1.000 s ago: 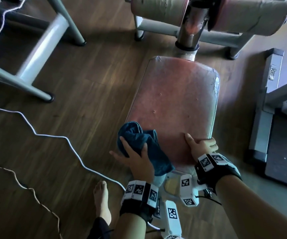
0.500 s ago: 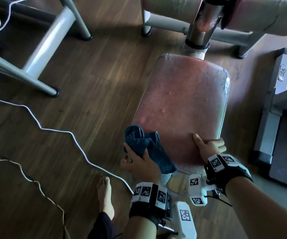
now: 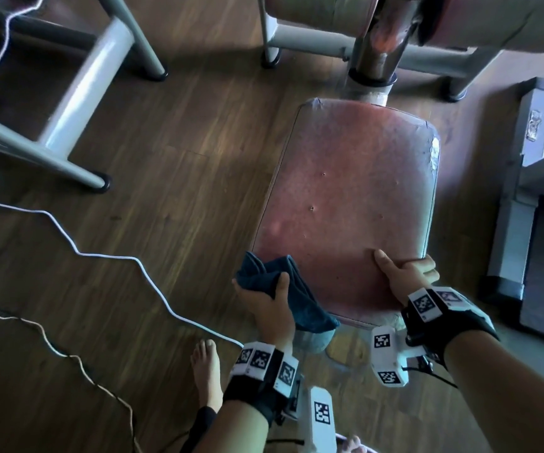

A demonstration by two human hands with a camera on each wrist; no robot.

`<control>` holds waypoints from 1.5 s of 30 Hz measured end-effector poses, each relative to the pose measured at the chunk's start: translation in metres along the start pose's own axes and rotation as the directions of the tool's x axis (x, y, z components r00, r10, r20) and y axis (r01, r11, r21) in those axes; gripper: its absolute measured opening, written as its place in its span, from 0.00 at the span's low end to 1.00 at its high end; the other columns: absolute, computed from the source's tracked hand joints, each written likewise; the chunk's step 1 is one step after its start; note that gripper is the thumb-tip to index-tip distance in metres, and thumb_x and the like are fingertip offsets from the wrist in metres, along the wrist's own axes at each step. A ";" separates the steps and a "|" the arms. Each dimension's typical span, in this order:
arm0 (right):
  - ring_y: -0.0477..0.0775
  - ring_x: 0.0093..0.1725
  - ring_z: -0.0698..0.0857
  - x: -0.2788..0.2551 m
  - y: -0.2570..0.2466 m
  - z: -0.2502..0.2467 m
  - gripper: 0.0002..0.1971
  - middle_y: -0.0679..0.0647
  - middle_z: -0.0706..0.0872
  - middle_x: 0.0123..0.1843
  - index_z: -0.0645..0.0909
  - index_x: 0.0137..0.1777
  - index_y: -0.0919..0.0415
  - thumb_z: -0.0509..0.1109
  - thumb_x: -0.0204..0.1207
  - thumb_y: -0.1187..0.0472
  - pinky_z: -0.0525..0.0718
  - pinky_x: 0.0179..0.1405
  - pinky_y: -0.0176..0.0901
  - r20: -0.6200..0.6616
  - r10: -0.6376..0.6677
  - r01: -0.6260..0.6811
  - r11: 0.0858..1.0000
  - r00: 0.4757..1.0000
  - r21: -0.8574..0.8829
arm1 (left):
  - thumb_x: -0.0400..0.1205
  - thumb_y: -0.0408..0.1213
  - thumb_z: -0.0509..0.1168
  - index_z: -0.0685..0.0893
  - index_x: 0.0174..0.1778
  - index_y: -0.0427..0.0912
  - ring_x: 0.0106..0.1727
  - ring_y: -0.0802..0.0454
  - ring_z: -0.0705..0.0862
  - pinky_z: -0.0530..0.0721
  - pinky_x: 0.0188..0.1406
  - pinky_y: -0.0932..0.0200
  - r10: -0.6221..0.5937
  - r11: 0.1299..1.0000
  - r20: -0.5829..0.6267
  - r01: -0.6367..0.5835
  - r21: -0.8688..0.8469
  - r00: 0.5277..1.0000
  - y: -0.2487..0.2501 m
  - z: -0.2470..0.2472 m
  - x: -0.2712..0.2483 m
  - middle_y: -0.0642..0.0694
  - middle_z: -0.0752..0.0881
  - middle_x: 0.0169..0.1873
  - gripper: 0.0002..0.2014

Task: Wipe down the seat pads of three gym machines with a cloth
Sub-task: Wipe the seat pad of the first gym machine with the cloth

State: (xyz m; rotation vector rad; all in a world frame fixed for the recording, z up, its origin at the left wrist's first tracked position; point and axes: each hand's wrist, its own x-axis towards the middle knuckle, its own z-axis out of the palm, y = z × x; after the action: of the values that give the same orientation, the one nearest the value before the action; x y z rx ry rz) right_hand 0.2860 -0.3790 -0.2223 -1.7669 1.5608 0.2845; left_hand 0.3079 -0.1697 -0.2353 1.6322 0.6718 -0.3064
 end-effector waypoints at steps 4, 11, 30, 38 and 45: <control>0.66 0.77 0.64 0.001 0.001 0.000 0.53 0.63 0.61 0.78 0.51 0.82 0.64 0.71 0.68 0.33 0.59 0.79 0.56 -0.003 -0.013 0.013 1.000 1.000 0.012 | 0.71 0.57 0.72 0.60 0.80 0.46 0.73 0.47 0.76 0.72 0.76 0.45 0.127 0.990 0.050 -0.130 0.058 0.991 0.012 -0.014 0.019 0.44 0.74 0.73 0.45; 0.67 0.76 0.65 -0.001 0.004 0.005 0.52 0.63 0.63 0.78 0.53 0.82 0.64 0.73 0.68 0.35 0.59 0.78 0.58 -0.060 -0.054 0.057 0.997 0.997 0.050 | 0.80 0.36 0.69 0.75 0.72 0.38 0.70 0.48 0.78 0.65 0.77 0.65 0.578 0.590 0.371 -0.686 0.425 0.727 0.081 -0.006 0.060 0.41 0.81 0.67 0.23; 0.55 0.65 0.82 -0.079 0.093 -0.035 0.33 0.51 0.71 0.78 0.68 0.79 0.51 0.74 0.75 0.62 0.79 0.64 0.47 0.129 -0.455 0.454 0.890 0.881 0.042 | 0.74 0.46 0.75 0.71 0.73 0.58 0.55 0.44 0.74 0.82 0.51 0.45 0.034 -0.202 0.905 -0.884 0.421 0.423 0.114 0.019 0.018 0.50 0.73 0.64 0.32; 0.55 0.66 0.81 -0.084 0.082 -0.048 0.31 0.52 0.73 0.78 0.68 0.80 0.53 0.72 0.77 0.59 0.72 0.65 0.39 0.202 -0.354 0.372 0.927 0.913 -0.056 | 0.76 0.43 0.74 0.81 0.58 0.38 0.51 0.42 0.84 0.82 0.50 0.48 0.300 0.082 0.871 -0.921 0.382 0.388 0.129 0.031 0.005 0.44 0.82 0.55 0.19; 0.55 0.63 0.83 -0.076 0.078 -0.054 0.26 0.55 0.83 0.69 0.73 0.76 0.48 0.72 0.78 0.56 0.73 0.54 0.38 0.193 -0.273 0.282 0.959 0.942 -0.019 | 0.76 0.33 0.73 0.75 0.73 0.47 0.61 0.46 0.79 0.78 0.63 0.53 0.210 0.095 0.929 -0.952 0.290 0.304 0.115 0.022 -0.002 0.46 0.75 0.64 0.29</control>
State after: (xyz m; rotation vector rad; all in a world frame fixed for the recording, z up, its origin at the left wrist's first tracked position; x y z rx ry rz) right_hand 0.1798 -0.3550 -0.1679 -1.9091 1.1635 0.3410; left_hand 0.3778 -0.1971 -0.1451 2.3443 -1.2121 -0.5875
